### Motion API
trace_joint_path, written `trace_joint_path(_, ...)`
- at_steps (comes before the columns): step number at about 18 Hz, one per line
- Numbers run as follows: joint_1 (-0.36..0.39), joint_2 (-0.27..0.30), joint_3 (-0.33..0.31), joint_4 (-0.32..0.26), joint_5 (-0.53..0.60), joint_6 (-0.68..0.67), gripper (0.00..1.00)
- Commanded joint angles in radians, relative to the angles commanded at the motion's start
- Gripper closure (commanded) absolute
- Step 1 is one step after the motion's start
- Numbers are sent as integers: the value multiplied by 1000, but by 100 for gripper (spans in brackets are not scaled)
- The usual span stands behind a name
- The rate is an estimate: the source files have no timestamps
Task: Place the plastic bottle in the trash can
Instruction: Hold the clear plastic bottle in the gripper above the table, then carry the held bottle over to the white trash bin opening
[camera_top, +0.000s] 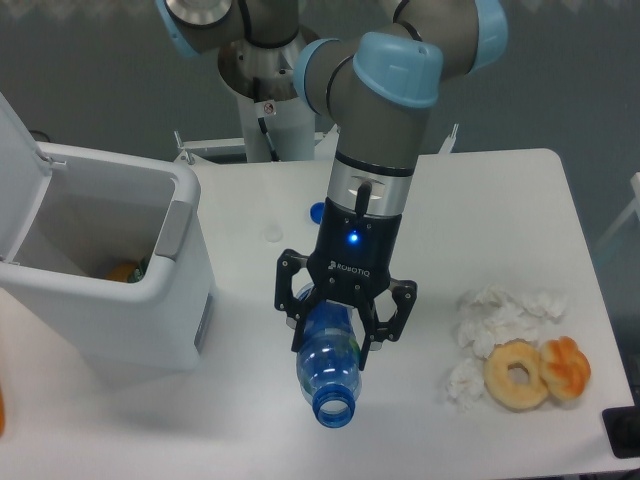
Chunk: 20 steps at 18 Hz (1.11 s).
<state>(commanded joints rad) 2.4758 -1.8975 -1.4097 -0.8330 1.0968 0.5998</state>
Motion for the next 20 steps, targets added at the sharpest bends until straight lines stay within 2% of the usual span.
trace_joint_path(11, 2, 2, 3, 0, -18, -9, 28)
trace_joint_path(15, 29, 31, -11, 0, -123, -15, 28)
trace_joint_path(20, 26, 81, -14, 0, -132, -17, 28)
